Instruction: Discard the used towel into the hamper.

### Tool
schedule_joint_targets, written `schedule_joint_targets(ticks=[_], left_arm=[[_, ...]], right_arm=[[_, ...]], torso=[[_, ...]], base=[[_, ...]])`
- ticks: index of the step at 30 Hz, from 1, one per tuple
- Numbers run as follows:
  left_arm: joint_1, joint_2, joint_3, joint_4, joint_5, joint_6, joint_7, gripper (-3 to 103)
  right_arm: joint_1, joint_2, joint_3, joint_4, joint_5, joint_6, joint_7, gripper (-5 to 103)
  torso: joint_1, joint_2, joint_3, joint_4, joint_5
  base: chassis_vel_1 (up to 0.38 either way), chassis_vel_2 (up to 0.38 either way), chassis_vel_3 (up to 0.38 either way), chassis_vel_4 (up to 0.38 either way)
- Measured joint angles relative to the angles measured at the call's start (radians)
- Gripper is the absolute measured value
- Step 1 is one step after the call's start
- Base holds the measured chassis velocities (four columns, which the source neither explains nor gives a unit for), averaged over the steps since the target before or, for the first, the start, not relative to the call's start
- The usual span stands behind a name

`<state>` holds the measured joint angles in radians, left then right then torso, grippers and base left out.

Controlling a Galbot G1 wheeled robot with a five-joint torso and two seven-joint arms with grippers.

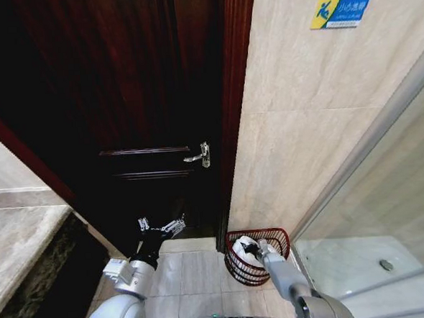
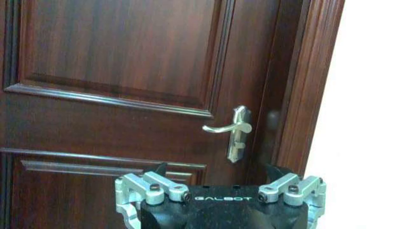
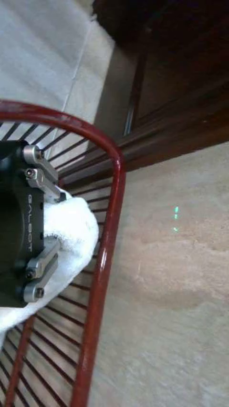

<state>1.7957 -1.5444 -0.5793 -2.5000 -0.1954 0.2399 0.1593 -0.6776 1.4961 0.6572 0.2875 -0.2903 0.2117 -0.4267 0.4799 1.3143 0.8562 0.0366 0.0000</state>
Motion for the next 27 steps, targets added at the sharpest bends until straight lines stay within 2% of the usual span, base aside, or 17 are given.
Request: schedule_joint_targets(ticks=[1,3,4,5,6,7,8,11,12,13,15,16,17,20,21,24,27], left_arm=[[0.0,0.0,0.0,0.0,0.0,0.0,0.0,100],[0.0,0.0,0.0,0.0,0.0,0.0,0.0,100],[0.0,0.0,0.0,0.0,0.0,0.0,0.0,100],[0.0,0.0,0.0,0.0,0.0,0.0,0.0,100],[0.0,0.0,0.0,0.0,0.0,0.0,0.0,100],[0.0,0.0,0.0,0.0,0.0,0.0,0.0,100],[0.0,0.0,0.0,0.0,0.0,0.0,0.0,100],[0.0,0.0,0.0,0.0,0.0,0.0,0.0,100],[0.0,0.0,0.0,0.0,0.0,0.0,0.0,100],[0.0,0.0,0.0,0.0,0.0,0.0,0.0,100],[0.0,0.0,0.0,0.0,0.0,0.0,0.0,100],[0.0,0.0,0.0,0.0,0.0,0.0,0.0,100],[0.0,0.0,0.0,0.0,0.0,0.0,0.0,100],[0.0,0.0,0.0,0.0,0.0,0.0,0.0,100],[0.0,0.0,0.0,0.0,0.0,0.0,0.0,100],[0.0,0.0,0.0,0.0,0.0,0.0,0.0,100],[0.0,0.0,0.0,0.0,0.0,0.0,0.0,100]], right_arm=[[0.0,0.0,0.0,0.0,0.0,0.0,0.0,20],[-0.008,-0.01,0.006,0.011,0.021,0.0,-0.01,30],[-0.014,-0.016,0.007,0.015,0.047,0.001,-0.035,36],[-0.029,-0.024,0.004,0.033,0.096,0.008,-0.098,41],[-0.029,-0.024,0.004,0.033,0.096,0.008,-0.098,41],[-0.065,-0.03,-0.013,0.093,0.134,0.002,-0.147,47],[-0.109,-0.038,-0.047,0.169,0.16,-0.016,-0.155,47],[-0.188,-0.057,-0.104,0.283,0.2,-0.047,-0.152,57],[-0.209,-0.06,-0.108,0.31,0.201,-0.049,-0.146,63],[-0.209,-0.06,-0.108,0.31,0.201,-0.049,-0.146,63],[-0.265,-0.073,-0.108,0.393,0.205,-0.051,-0.127,74],[-0.304,-0.087,-0.109,0.46,0.229,-0.065,-0.122,79],[-0.304,-0.087,-0.109,0.46,0.229,-0.065,-0.122,79],[-0.399,-0.108,-0.102,0.614,0.302,-0.09,-0.1,95],[-0.399,-0.108,-0.102,0.614,0.302,-0.09,-0.1,95],[-0.513,-0.108,-0.087,0.79,0.4,-0.09,-0.068,100],[-0.598,-0.096,-0.076,0.916,0.449,-0.091,-0.045,100]], torso=[[0.0,0.0,0.0,0.0,0.0],[0.0,0.0,0.0,-0.0001,-0.0001],[0.0,0.0,0.0,-0.0001,0.0],[0.0,0.0,0.0,0.0,-0.0002],[0.0,0.0,0.0,0.0,-0.0002],[0.0,0.0,0.0,0.0,0.0],[0.0,0.0,0.0,0.0001,0.0003],[0.0,0.0,0.0,-0.0007,-0.0002],[0.0,0.0,0.0,-0.0005,0.0002],[0.0,0.0,0.0,-0.0005,0.0002],[0.0,0.0,0.0,0.0,0.0004],[0.0,0.0,0.0,0.0,0.0001],[0.0,0.0,0.0,0.0,0.0001],[0.0,0.0,0.0,-0.0004,0.0],[0.0,0.0,0.0,-0.0004,0.0],[0.0,0.0,0.0,-0.0001,-0.0002],[0.0,0.0,0.0,-0.0002,0.0]], base=[[0.0,0.0,0.0,0.0],[0.0,0.0,0.0,0.0],[0.0,0.0,0.0,0.0],[0.0,0.0,0.0,0.0],[0.0,0.0,0.0,0.0],[0.0,0.0,0.0,0.0],[0.0,0.0,0.0,0.0],[0.0,0.0,0.0,0.0],[0.0,0.0,0.0,0.0],[0.0,0.0,0.0,0.0],[0.0,0.0,0.0,0.0],[0.0,0.0,0.0,0.0],[0.0,0.0,0.0,0.0],[0.0,0.0,0.0,0.0],[0.0,0.0,0.0,0.0],[0.0,0.0,0.0,0.0],[0.0,0.0,0.0,0.0]])
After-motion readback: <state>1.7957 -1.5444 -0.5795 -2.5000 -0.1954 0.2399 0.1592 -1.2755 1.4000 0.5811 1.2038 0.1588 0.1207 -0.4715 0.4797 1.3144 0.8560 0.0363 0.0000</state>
